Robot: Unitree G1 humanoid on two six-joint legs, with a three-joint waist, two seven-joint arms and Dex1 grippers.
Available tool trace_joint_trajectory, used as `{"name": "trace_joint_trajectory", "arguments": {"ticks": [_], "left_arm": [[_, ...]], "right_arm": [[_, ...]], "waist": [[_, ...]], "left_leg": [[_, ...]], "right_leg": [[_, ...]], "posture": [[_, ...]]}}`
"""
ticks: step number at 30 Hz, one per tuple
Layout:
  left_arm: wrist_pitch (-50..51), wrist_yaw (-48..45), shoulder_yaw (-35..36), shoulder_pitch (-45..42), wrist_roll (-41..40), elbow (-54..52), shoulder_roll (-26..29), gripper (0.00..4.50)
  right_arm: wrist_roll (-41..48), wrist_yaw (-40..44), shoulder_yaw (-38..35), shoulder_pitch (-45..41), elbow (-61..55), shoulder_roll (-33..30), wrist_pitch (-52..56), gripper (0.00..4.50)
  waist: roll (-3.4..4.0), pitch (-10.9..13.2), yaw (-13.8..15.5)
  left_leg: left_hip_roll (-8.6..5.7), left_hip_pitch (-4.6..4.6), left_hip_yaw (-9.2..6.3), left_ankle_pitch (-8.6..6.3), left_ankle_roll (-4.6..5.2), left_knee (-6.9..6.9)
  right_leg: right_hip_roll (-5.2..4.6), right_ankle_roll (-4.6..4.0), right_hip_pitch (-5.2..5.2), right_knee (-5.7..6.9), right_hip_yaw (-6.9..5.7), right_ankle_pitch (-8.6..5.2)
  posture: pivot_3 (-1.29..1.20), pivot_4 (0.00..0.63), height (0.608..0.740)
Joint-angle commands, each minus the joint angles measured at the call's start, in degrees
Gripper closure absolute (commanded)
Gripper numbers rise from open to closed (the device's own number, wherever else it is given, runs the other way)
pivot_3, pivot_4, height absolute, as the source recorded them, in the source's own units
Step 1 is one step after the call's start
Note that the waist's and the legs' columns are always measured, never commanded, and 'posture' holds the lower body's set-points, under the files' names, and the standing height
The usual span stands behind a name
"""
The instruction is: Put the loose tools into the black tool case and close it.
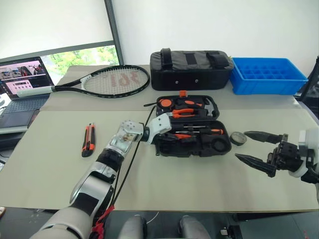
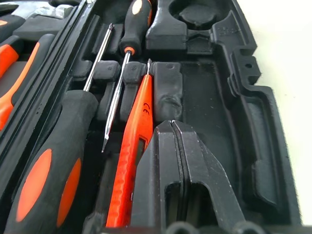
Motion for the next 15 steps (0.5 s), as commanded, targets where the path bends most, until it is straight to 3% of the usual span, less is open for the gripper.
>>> {"name": "trace_joint_trajectory", "arguments": {"ticks": [1, 15], "left_arm": [[-3.60, 1.26, 0.29, -2.29, 1.23, 3.74, -1.07, 4.45], [-7.64, 2.97, 5.23, -4.73, -0.45, 7.73, -3.64, 4.45]], "right_arm": [[0.85, -0.31, -2.00, 0.10, -1.80, -0.10, -1.23, 0.00], [1.11, -0.86, -2.72, 0.33, -2.36, -0.67, -0.70, 0.00]], "waist": [[0.01, 0.00, -0.06], [0.01, 0.00, -0.19]], "left_leg": [[0.00, 0.00, -0.01, 0.00, 0.00, 0.00], [-0.02, 0.03, -0.03, 0.00, 0.01, 0.01]], "right_leg": [[0.00, 0.00, 0.00, 0.01, 0.00, 0.00], [0.01, 0.02, 0.02, 0.09, 0.01, -0.01]], "posture": [[0.00, 0.150, 0.707], [0.00, 0.150, 0.707]]}}
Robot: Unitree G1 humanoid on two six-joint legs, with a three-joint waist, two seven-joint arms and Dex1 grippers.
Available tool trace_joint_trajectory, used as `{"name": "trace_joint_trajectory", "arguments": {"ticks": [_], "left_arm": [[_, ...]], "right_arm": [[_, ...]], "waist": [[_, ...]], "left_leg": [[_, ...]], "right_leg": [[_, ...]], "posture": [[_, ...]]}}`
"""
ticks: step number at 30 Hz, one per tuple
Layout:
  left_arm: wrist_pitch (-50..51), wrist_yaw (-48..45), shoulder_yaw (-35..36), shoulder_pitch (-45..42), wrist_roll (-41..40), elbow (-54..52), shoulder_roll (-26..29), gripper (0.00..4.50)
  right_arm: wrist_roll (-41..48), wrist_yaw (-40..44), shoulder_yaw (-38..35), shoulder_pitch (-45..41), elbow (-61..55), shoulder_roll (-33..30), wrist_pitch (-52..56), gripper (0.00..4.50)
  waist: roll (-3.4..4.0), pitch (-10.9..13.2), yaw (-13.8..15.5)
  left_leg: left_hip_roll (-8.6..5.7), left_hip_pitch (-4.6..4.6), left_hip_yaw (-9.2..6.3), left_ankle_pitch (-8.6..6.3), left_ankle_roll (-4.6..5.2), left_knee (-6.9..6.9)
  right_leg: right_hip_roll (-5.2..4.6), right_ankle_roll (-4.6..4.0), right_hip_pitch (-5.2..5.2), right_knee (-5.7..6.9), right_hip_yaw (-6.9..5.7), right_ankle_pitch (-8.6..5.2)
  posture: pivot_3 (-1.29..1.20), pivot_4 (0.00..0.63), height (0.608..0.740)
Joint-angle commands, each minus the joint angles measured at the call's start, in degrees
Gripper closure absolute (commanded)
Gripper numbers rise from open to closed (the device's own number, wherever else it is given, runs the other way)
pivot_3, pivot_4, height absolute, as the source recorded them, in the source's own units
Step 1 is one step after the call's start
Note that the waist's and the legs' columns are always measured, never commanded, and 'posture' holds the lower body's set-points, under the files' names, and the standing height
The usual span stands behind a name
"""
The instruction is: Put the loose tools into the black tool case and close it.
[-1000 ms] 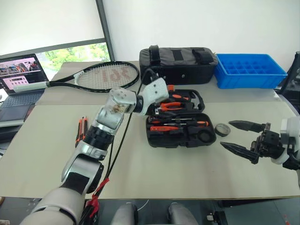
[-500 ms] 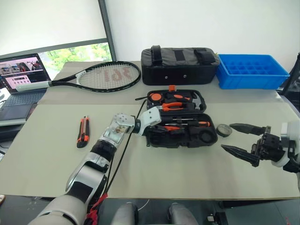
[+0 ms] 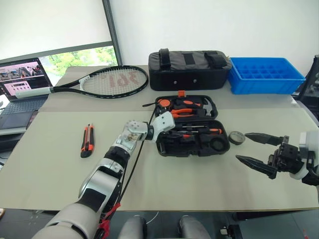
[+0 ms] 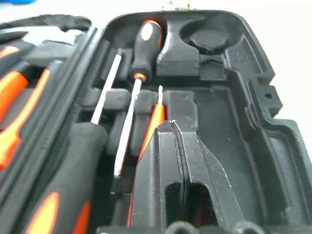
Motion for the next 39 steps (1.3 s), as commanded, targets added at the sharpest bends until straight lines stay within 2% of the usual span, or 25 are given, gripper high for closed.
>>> {"name": "trace_joint_trajectory", "arguments": {"ticks": [1, 16, 23, 28, 33, 34, 36, 37, 38, 39], "left_arm": [[-1.41, 2.00, 1.48, -2.27, 0.11, 1.22, -0.26, 4.45], [-2.39, 3.25, -1.96, -3.00, 6.32, 5.90, -0.71, 4.45], [-2.80, 4.43, -0.60, -3.21, 5.55, 4.57, -0.44, 4.45], [1.06, 3.41, 3.89, -0.80, 0.68, -5.08, 2.70, 4.45], [12.06, 8.38, 11.91, 6.76, -5.86, -24.55, 7.39, 4.45], [14.50, 10.12, 13.34, 8.64, -6.58, -28.42, 8.24, 3.95], [19.33, 14.13, 16.33, 12.89, -7.35, -36.08, 10.16, 3.42], [21.89, 16.43, 17.85, 15.05, -7.55, -39.83, 10.93, 2.84], [24.54, 19.41, 19.75, 17.85, -7.02, -44.04, 11.96, 2.64], [26.53, 21.53, 20.83, 19.76, -6.70, -47.04, 12.63, 2.22]], "right_arm": [[1.08, -0.45, -2.42, -0.20, -1.89, -0.67, -0.69, 0.00], [0.91, -0.64, -2.28, 0.47, -2.32, -0.30, -0.75, 0.00], [-1.09, -2.31, -1.60, 0.83, -2.01, -1.34, -0.26, 0.00], [-1.96, -2.34, -1.11, -0.04, -0.85, -2.14, -0.23, 0.00], [-0.65, -0.06, 0.49, -2.90, 0.46, -2.46, 0.45, 0.00], [-0.74, 0.38, 1.04, -3.71, 0.99, -2.38, 0.33, 0.00], [-1.27, 1.14, 2.53, -5.79, 2.31, -2.05, 0.00, 0.00], [-1.43, 1.57, 3.24, -6.80, 2.96, -1.84, -0.15, 0.00], [-1.49, 2.11, 4.20, -8.11, 3.67, -1.54, -0.30, 0.00], [-1.48, 2.55, 4.78, -8.92, 4.18, -1.37, -0.44, 0.00]], "waist": [[0.00, 0.00, -0.02], [0.00, 0.00, -0.01], [0.00, 0.00, -0.08], [-0.01, 0.01, -0.37], [0.02, -0.01, -0.67], [0.02, -0.01, -0.76], [0.04, -0.02, -0.99], [0.03, -0.02, -0.97], [0.05, -0.03, -1.00], [0.05, -0.03, -1.02]], "left_leg": [[0.00, 0.00, 0.00, 0.00, 0.00, 0.01], [-0.03, 0.03, -0.02, 0.00, 0.00, 0.01], [-0.07, 0.04, -0.02, 0.00, 0.00, 0.06], [-0.06, 0.03, -0.02, 0.01, 0.01, 0.06], [0.02, 0.07, -0.02, 0.01, 0.01, 0.06], [0.05, 0.07, -0.02, 0.01, 0.01, 0.06], [0.08, 0.12, -0.04, 0.01, 0.01, 0.07], [0.12, 0.14, -0.05, 0.01, 0.01, 0.08], [0.12, 0.14, -0.07, 0.01, 0.01, 0.08], [0.13, 0.16, -0.09, 0.01, 0.01, 0.09]], "right_leg": [[0.00, 0.00, 0.00, 0.00, 0.00, 0.00], [0.00, 0.01, 0.00, 0.10, 0.00, -0.01], [0.00, 0.19, 0.00, 0.30, 0.08, -0.12], [0.02, 0.20, -0.06, 0.34, 0.10, -0.12], [0.03, 0.08, -0.07, 0.40, 0.10, -0.05], [0.03, 0.08, -0.06, 0.41, 0.10, -0.05], [0.03, 0.07, -0.05, 0.43, 0.07, -0.04], [0.04, 0.06, -0.04, 0.45, 0.07, -0.04], [0.03, 0.06, -0.04, 0.45, 0.06, -0.04], [0.03, 0.06, -0.04, 0.45, 0.05, -0.04]], "posture": [[0.00, 0.150, 0.707], [0.00, 0.150, 0.707], [0.00, 0.150, 0.707], [0.00, 0.150, 0.707], [0.00, 0.150, 0.707], [0.00, 0.150, 0.707], [0.00, 0.150, 0.707], [0.00, 0.150, 0.707], [0.00, 0.150, 0.707], [0.00, 0.150, 0.707]]}}
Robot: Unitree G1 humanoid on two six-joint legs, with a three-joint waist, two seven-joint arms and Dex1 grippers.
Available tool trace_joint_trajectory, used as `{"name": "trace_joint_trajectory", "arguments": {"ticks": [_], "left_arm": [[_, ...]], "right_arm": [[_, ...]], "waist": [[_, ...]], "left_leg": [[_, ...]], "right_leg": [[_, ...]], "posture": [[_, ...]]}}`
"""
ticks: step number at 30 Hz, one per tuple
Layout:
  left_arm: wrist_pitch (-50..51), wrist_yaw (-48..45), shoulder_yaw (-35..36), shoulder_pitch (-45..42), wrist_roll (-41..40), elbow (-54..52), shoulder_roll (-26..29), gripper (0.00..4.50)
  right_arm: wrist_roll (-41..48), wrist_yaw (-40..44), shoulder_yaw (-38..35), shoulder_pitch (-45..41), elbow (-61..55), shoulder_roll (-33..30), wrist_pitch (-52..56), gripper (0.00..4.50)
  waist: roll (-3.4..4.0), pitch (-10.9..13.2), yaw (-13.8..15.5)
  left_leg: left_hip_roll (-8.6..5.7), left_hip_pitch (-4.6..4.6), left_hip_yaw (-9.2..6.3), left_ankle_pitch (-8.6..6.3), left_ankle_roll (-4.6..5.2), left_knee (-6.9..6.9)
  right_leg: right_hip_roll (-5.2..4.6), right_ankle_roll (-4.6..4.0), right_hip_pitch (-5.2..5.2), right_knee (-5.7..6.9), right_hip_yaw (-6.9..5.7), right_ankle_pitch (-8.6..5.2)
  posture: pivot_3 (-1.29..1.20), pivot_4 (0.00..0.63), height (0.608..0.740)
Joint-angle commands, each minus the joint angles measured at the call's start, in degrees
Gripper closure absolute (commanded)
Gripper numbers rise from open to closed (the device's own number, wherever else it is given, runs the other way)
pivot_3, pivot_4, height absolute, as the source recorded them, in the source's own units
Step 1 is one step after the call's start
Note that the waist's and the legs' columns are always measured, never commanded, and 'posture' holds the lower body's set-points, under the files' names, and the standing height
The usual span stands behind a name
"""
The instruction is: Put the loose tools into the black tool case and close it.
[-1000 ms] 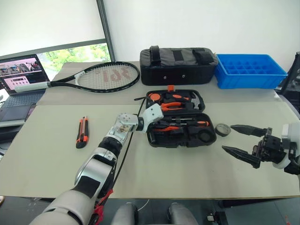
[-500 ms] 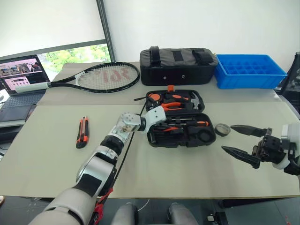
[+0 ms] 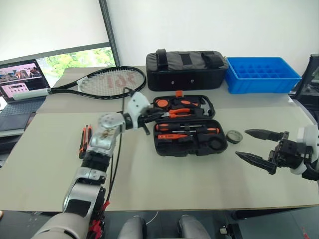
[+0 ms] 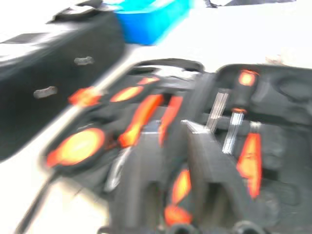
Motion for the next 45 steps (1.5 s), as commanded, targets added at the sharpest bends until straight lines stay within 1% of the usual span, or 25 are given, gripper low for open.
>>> {"name": "trace_joint_trajectory", "arguments": {"ticks": [1, 4, 5, 6, 7, 13, 18, 23, 32, 42, 45], "left_arm": [[8.96, 10.11, 7.06, 6.10, 0.29, -13.79, 2.14, 1.90], [15.71, 18.54, 12.15, 11.52, 1.23, -22.04, 2.25, 0.85], [16.97, 20.61, 13.32, 13.46, 1.87, -24.05, 2.45, 0.42], [18.03, 22.13, 14.02, 14.82, 2.17, -25.54, 2.65, 0.15], [19.15, 23.84, 14.95, 16.58, 2.81, -26.64, 2.91, 0.06], [23.66, 30.21, 19.14, 24.42, 3.70, -30.46, 3.17, 0.06], [23.42, 31.67, 20.42, 28.25, 2.80, -28.82, 3.15, 0.06], [24.09, 33.04, 22.30, 28.89, 0.48, -24.20, 1.97, 0.06], [24.07, 32.80, 19.98, 28.41, -0.13, -17.05, 3.13, 0.06], [23.62, 32.78, 18.51, 27.52, -0.86, -14.14, 2.48, 0.06], [23.19, 32.92, 18.16, 27.45, -0.98, -13.53, 2.65, 0.79]], "right_arm": [[0.81, 1.85, 1.80, -3.57, 1.22, 0.35, -0.57, 0.00], [0.59, 2.91, 3.54, -6.17, 2.90, 0.83, -0.73, 0.00], [0.41, 3.34, 4.20, -7.11, 3.56, 1.01, -0.87, 0.00], [0.28, 3.67, 4.67, -7.78, 4.05, 1.15, -0.98, 0.00], [0.10, 3.90, 5.34, -8.79, 4.65, 1.35, -1.07, 0.00], [0.76, 5.74, 7.83, -14.17, 6.78, 2.41, -0.54, 0.00], [0.39, 6.77, 8.27, -15.80, 8.39, 2.71, -1.01, 0.00], [0.73, 7.19, 8.17, -15.79, 8.35, 3.11, -1.23, 0.00], [2.14, 8.45, 6.90, -13.52, 6.86, 3.58, -1.29, 0.00], [3.49, 8.36, 5.67, -11.87, 5.09, 3.05, -0.05, 0.00], [3.76, 8.18, 5.47, -11.43, 4.71, 2.99, 0.00, 0.00]], "waist": [[0.00, 0.00, -0.02], [0.03, -0.02, -0.10], [0.03, -0.02, -0.05], [0.03, -0.02, 0.03], [0.02, -0.02, 0.27], [0.10, -0.07, 0.74], [0.04, -0.15, 1.03], [0.05, -0.15, 0.97], [0.06, -0.17, 0.80], [0.05, -0.16, 0.77], [0.05, -0.16, 0.78]], "left_leg": [[0.02, 0.02, 0.00, 0.00, 0.00, 0.00], [0.11, 0.02, -0.12, 0.00, 0.00, 0.00], [0.09, 0.01, -0.16, 0.00, 0.00, 0.00], [0.09, 0.01, -0.16, 0.00, 0.00, 0.00], [0.08, 0.04, -0.15, 0.00, 0.00, 0.01], [0.05, 0.14, -0.12, 0.00, -0.01, 0.01], [0.07, 0.16, -0.08, -0.01, -0.01, 0.00], [0.08, 0.18, -0.07, -0.01, -0.01, -0.02], [0.08, 0.31, -0.02, -0.01, -0.01, -0.10], [0.07, 0.56, 0.05, -0.01, -0.01, -0.10], [0.07, 0.59, 0.07, -0.01, -0.02, -0.10]], "right_leg": [[0.00, 0.00, 0.00, 0.00, 0.00, 0.00], [-0.04, -0.01, 0.01, 0.01, 0.00, 0.01], [-0.05, -0.01, 0.02, 0.01, -0.01, 0.01], [-0.05, -0.01, 0.02, -0.01, -0.01, 0.01], [-0.06, -0.01, 0.04, -0.01, -0.02, 0.01], [-0.11, -0.03, 0.07, -0.02, -0.01, 0.02], [-0.12, -0.04, 0.09, -0.05, -0.10, 0.02], [-0.16, -0.05, 0.09, -0.05, -0.11, 0.03], [-0.16, -0.05, 0.13, -0.04, -0.14, 0.02], [-0.16, -0.05, 0.31, 0.00, -0.07, 0.02], [-0.17, -0.04, 0.34, -0.02, -0.06, 0.01]], "posture": [[0.00, 0.150, 0.707], [0.00, 0.150, 0.707], [0.00, 0.150, 0.707], [0.00, 0.150, 0.707], [0.00, 0.150, 0.707], [0.00, 0.150, 0.707], [0.00, 0.150, 0.707], [0.00, 0.150, 0.707], [0.00, 0.150, 0.707], [0.00, 0.150, 0.707], [0.00, 0.150, 0.707]]}}
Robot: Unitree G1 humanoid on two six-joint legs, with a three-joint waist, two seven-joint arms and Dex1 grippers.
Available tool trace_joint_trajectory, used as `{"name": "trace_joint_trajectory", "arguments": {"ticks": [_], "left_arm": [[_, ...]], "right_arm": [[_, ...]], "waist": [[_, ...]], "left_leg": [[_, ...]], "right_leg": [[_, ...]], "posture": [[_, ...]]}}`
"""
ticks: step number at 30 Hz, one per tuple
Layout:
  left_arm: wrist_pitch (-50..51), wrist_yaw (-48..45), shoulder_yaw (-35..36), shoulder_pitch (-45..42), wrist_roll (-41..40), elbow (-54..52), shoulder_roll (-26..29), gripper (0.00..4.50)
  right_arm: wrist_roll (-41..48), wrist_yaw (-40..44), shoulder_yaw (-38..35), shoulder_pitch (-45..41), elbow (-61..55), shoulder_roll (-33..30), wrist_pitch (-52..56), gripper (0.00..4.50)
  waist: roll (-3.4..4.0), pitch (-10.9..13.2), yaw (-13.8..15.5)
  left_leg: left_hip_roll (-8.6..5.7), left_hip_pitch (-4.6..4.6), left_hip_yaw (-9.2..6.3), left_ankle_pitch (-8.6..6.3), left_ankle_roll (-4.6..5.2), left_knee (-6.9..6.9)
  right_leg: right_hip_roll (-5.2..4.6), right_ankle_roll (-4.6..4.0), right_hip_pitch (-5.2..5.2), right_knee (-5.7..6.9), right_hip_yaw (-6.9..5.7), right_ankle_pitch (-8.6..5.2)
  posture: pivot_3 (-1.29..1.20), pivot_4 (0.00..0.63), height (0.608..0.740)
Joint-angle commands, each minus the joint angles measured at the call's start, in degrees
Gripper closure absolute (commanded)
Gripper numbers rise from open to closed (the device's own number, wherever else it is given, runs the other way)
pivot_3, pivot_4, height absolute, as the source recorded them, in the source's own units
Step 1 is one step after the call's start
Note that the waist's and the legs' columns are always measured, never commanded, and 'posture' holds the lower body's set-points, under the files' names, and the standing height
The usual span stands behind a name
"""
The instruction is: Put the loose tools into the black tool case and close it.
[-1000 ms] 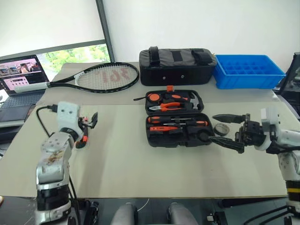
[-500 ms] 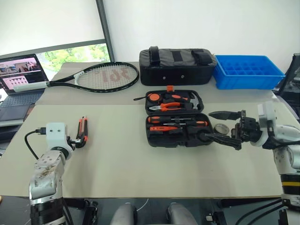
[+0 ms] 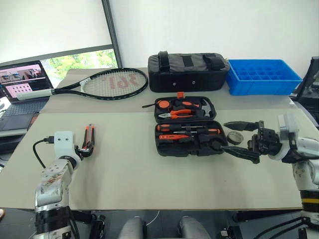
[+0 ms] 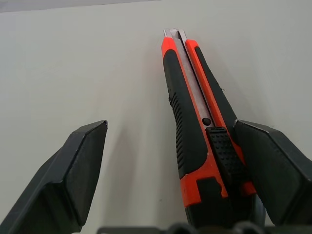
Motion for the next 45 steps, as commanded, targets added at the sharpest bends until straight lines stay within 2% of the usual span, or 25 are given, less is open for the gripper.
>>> {"name": "trace_joint_trajectory", "arguments": {"ticks": [1, 2, 7, 10, 18, 21, 23, 24, 32, 38, 44, 45], "left_arm": [[0.07, 0.72, -1.01, 0.58, 0.40, 2.36, 0.15, 1.26], [-0.04, 0.70, -1.15, 0.61, 0.30, 2.52, 0.14, 1.48], [-0.55, 0.91, -1.71, 1.08, -0.32, 2.90, 0.00, 3.54], [-0.89, 1.18, -1.53, 1.41, -0.71, 3.14, 0.04, 4.45], [-3.23, 1.94, -0.94, 1.60, -0.74, 3.87, 0.04, 4.45], [-7.25, 1.38, 0.00, 1.14, -1.67, 3.01, -0.14, 4.45], [-10.08, 0.43, 1.48, 0.42, -3.64, 1.63, -0.55, 3.50], [-10.76, 0.35, 1.73, 0.28, -3.94, 1.42, -0.53, 3.30], [-15.73, 2.90, 1.89, -0.63, -2.21, 3.59, 0.58, 0.07], [-7.16, -2.17, -1.94, 0.56, -4.48, 5.60, 2.41, 0.02], [-2.09, -2.22, -2.94, 0.26, -4.86, 6.44, 2.50, 0.02], [-1.96, -1.59, -2.74, 0.06, -4.71, 6.65, 2.38, 0.26]], "right_arm": [[1.60, 0.03, -2.13, 0.15, -2.09, -0.61, 0.08, 0.00], [1.63, 0.00, -2.19, 0.26, -2.17, -0.62, 0.08, 0.00], [1.75, -0.31, -2.48, 0.44, -2.33, -0.62, 0.10, 0.00], [1.75, -0.40, -2.61, 0.41, -2.33, -0.57, 0.06, 0.00], [1.63, -0.49, -2.73, 0.05, -1.82, -0.19, -0.30, 0.00], [1.58, -0.40, -2.84, 0.00, -1.54, -0.20, -0.46, 0.00], [1.58, -0.34, -2.97, 0.07, -1.41, -0.27, -0.50, 0.00], [1.56, -0.31, -3.01, 0.09, -1.34, -0.29, -0.52, 0.00], [1.49, -0.18, -3.46, 0.55, -1.27, -0.40, -0.66, 0.00], [1.41, -0.14, -4.24, 1.04, -1.45, -0.60, -0.72, 0.00], [1.38, -0.31, -4.64, 0.96, -1.64, -0.79, -0.56, 0.00], [1.36, -0.39, -4.78, 1.05, -1.73, -0.85, -0.59, 0.00]], "waist": [[0.00, 0.00, 0.00], [0.00, 0.00, -0.03], [-0.01, 0.00, -0.42], [0.00, 0.00, -0.69], [-0.01, 0.01, -1.09], [-0.02, 0.02, -1.19], [-0.14, 0.11, -1.23], [-0.16, 0.12, -1.25], [-0.35, 0.23, -1.15], [-0.34, 0.22, -1.15], [-0.27, 0.18, -1.13], [-0.26, 0.17, -1.13]], "left_leg": [[0.01, 0.01, 0.00, 0.00, 0.00, 0.00], [0.01, 0.02, 0.00, 0.00, 0.00, 0.00], [0.01, 0.11, 0.02, 0.00, 0.00, -0.09], [0.01, 0.17, 0.01, 0.00, 0.00, -0.12], [0.01, 0.21, 0.01, 0.00, 0.00, -0.14], [0.01, 0.21, 0.01, 0.00, 0.00, -0.15], [0.02, 0.20, 0.01, 0.00, 0.00, -0.15], [0.04, 0.18, 0.00, 0.00, 0.00, -0.15], [0.01, 0.07, -0.08, 0.00, 0.00, -0.37], [0.02, 0.06, -0.13, 0.00, -0.01, -0.56], [-0.01, 0.10, -0.15, 0.00, -0.01, -0.56], [-0.02, 0.10, -0.15, 0.00, -0.01, -0.55]], "right_leg": [[0.01, 0.00, 0.00, 0.00, -0.01, 0.00], [0.01, 0.00, 0.01, 0.00, -0.01, 0.00], [0.02, 0.00, 0.04, 0.01, 0.04, -0.01], [0.04, 0.01, 0.08, 0.01, 0.04, -0.02], [0.03, 0.04, 0.15, -0.01, 0.04, -0.05], [0.03, 0.05, 0.15, -0.01, 0.04, -0.05], [0.03, 0.06, 0.14, -0.02, 0.03, -0.06], [0.03, 0.06, 0.12, -0.02, 0.03, -0.06], [-0.12, -0.02, 0.12, -0.40, 0.02, -0.01], [-0.13, -0.04, 0.12, -0.61, -0.01, 0.00], [-0.18, -0.03, 0.18, -0.62, -0.03, -0.01], [-0.18, -0.02, 0.19, -0.62, -0.03, -0.01]], "posture": [[0.00, 0.150, 0.707], [0.00, 0.150, 0.707], [0.00, 0.150, 0.707], [0.00, 0.150, 0.707], [0.00, 0.150, 0.707], [0.00, 0.150, 0.707], [0.00, 0.150, 0.707], [0.00, 0.150, 0.707], [0.00, 0.150, 0.707], [0.00, 0.150, 0.707], [0.00, 0.150, 0.707], [0.00, 0.150, 0.707]]}}
